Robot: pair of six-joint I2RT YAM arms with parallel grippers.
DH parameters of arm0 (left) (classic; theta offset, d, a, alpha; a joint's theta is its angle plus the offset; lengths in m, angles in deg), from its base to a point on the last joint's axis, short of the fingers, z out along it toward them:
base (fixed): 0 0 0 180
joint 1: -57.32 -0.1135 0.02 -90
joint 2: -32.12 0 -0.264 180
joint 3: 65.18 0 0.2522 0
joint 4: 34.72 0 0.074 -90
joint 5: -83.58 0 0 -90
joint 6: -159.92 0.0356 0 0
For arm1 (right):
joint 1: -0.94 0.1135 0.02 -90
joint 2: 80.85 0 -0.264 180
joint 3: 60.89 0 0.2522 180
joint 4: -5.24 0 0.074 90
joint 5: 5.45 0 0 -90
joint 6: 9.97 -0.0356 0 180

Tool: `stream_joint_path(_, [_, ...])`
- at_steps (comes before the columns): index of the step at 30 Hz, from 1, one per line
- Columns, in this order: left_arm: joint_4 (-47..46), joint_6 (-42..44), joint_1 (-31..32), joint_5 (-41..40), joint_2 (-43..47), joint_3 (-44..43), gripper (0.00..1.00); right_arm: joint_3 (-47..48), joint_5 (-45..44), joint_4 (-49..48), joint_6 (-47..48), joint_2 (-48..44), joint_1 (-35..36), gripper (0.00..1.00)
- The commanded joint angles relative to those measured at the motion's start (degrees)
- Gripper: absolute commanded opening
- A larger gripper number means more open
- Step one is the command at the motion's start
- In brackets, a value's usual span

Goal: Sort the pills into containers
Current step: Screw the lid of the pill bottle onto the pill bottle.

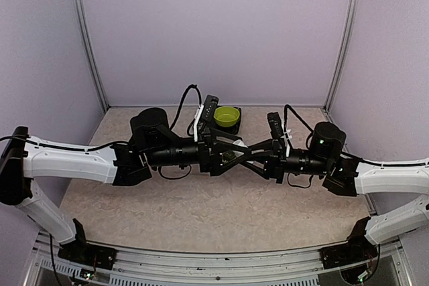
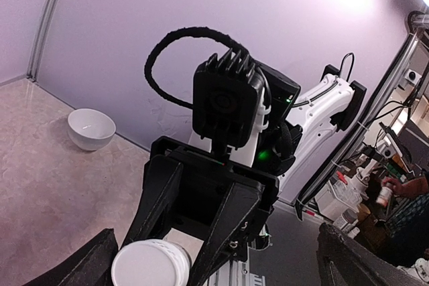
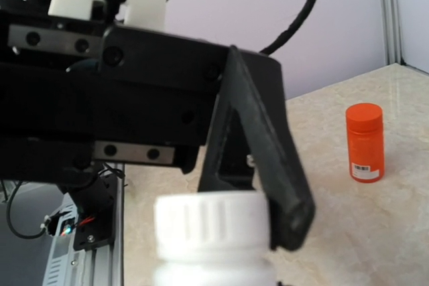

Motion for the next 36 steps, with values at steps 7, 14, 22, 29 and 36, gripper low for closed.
stream_joint_path(7, [-3.9, 0.4, 2.1, 4.8, -1.7, -2.9, 0.99, 1.5, 0.2, -1.4, -2.0, 4.5, 0.5, 0.0])
stream_joint_path(14, [3.2, -1.4, 1.4, -5.9, 0.5, -3.4, 0.99, 1.9, 0.5, 1.7, 0.7, 1.3, 0.7, 0.0])
stream_joint_path(22, [10.5, -5.8, 0.5, -12.5, 1.4, -4.4, 0.93, 2.5, -4.3, 7.8, 4.9, -2.4, 0.8, 0.0])
stream_joint_path(29, [12.6, -6.9, 0.2, -12.7, 0.3, -5.1, 0.76, 2.5, -6.3, 8.8, 5.5, -4.0, 0.8, 0.0])
stream_joint_path(36, [13.6, -7.2, 0.0, -13.6, -0.1, -5.2, 0.57, 2.6, -6.9, 9.6, 5.9, -4.2, 0.8, 0.0])
